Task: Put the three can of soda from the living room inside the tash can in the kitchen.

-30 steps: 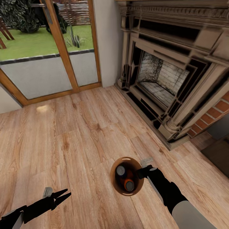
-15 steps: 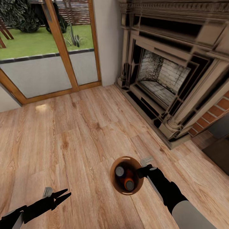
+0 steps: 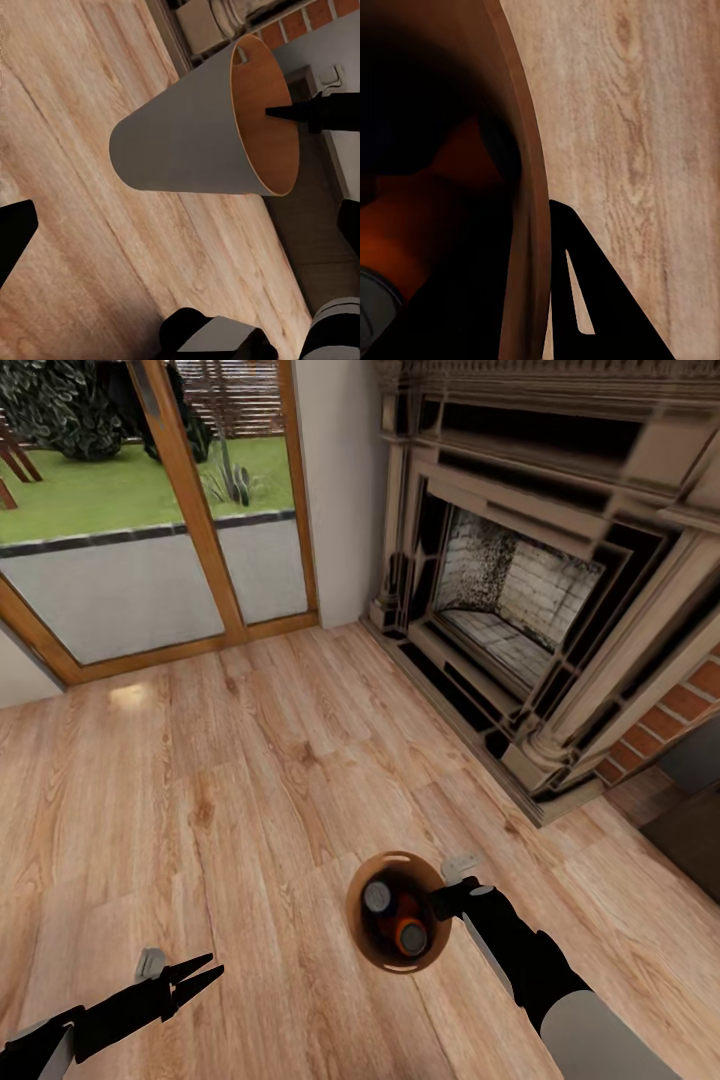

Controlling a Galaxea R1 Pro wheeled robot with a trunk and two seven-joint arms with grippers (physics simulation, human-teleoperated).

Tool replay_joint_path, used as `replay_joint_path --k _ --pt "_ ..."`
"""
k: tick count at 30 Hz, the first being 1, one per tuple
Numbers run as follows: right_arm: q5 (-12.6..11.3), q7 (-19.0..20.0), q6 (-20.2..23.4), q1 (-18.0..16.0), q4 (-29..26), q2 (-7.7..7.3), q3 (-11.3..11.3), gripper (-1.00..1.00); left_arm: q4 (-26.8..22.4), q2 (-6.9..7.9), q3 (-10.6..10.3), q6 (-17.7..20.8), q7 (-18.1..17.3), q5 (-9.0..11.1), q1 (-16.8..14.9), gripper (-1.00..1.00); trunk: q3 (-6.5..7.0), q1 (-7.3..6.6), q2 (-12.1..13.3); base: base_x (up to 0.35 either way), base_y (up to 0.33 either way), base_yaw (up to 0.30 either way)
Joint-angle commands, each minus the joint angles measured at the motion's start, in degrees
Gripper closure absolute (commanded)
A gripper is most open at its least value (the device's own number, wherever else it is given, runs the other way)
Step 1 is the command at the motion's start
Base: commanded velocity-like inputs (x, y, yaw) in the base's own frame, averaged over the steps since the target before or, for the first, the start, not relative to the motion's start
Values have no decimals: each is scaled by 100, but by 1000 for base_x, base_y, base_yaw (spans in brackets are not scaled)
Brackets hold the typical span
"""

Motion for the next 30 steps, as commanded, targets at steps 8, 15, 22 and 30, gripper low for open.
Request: replay_joint_path --k 8,15,22,30 --pt "-54 35 -1 -2 -3 3 0 100 1 0 0 0 0 -1 0 -100 -144 176 -323 0 0 0" --pt "-61 42 -1 -2 -5 70 0 100 1 0 0 0 2 2 0 -100 -269 330 -603 0 0 0" --pt "-75 102 -1 -2 -199 159 0 100 1 0 0 0 2 -1 0 -100 -341 418 -764 0 0 0" --pt "-80 388 -1 -2 -230 192 0 100 1 0 0 0 0 2 0 -100 -413 505 -924 0 0 0"
